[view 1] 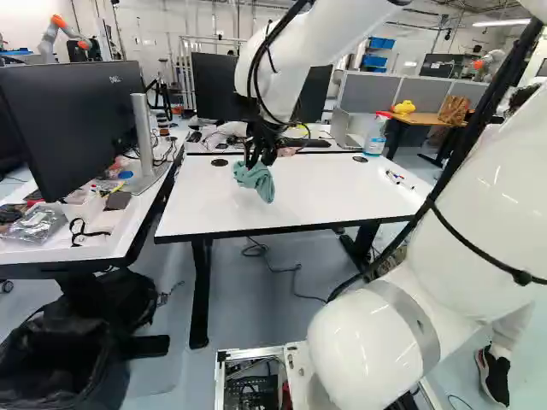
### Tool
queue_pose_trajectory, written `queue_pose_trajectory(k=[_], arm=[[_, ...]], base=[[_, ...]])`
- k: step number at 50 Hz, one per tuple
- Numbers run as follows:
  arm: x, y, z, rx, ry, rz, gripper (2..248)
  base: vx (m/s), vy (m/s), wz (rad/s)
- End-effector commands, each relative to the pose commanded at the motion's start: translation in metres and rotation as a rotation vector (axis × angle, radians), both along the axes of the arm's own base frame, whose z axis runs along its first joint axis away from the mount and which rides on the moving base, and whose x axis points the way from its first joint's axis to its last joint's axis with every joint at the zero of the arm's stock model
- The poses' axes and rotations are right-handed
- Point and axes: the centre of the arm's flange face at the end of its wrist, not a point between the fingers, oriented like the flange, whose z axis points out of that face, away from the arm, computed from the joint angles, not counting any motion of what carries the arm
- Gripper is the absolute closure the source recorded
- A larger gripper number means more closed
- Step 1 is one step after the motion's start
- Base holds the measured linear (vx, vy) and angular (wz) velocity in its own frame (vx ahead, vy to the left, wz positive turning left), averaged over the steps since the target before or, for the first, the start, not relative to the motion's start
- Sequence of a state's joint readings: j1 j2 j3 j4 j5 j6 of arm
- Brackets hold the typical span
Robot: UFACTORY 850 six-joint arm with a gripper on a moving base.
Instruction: Clean the table with the green towel
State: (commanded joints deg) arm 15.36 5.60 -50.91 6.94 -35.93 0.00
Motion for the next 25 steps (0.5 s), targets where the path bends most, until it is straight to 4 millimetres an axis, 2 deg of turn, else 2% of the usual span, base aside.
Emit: queue_pose_trajectory(k=[25], arm=[[0.031,-0.042,0.001,0.0,0.002,-0.108,203]], base=[[0.0,0.0,0.0]])
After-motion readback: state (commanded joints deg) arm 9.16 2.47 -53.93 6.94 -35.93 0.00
